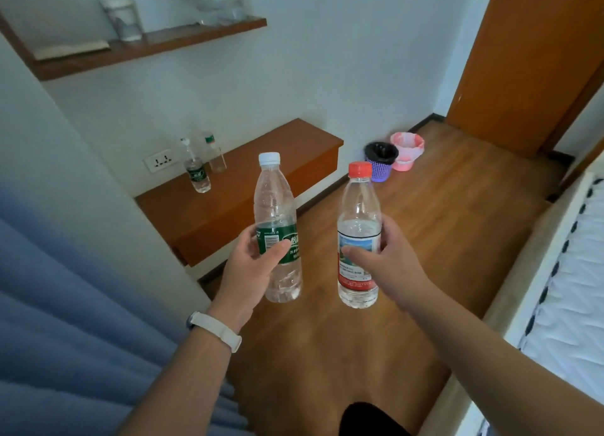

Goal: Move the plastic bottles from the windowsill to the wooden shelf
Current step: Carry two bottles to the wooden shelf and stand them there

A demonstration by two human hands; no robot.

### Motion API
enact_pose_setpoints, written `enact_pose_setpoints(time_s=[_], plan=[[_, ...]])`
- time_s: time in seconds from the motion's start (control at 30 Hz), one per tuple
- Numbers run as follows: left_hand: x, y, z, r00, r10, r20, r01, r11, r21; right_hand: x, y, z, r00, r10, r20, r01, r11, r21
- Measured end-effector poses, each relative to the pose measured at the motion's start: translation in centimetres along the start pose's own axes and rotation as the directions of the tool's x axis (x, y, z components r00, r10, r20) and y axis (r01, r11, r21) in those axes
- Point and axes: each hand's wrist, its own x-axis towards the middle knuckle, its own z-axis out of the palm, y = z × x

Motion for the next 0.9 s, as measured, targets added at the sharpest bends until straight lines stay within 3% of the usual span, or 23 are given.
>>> enact_pose_setpoints(time_s=[0.27,0.5,0.7,0.9], plan=[[9.6,0.7,1.1,0.993,-0.061,-0.099,0.061,0.998,-0.005,10.6,1.1,-0.4,0.998,0.007,0.069,-0.011,0.998,0.056],[19.5,2.2,7.7,0.975,-0.106,-0.197,0.094,0.993,-0.07,22.2,1.1,-4.9,0.992,-0.002,0.124,-0.001,1.0,0.024],[27.3,4.6,13.4,0.974,-0.055,-0.221,0.039,0.996,-0.078,31.1,0.6,-9.5,0.989,-0.018,0.144,0.018,1.0,-0.002],[31.1,5.2,14.5,0.961,-0.044,-0.273,0.03,0.998,-0.053,36.7,0.3,-10.6,0.987,0.009,0.162,-0.01,1.0,0.004]])
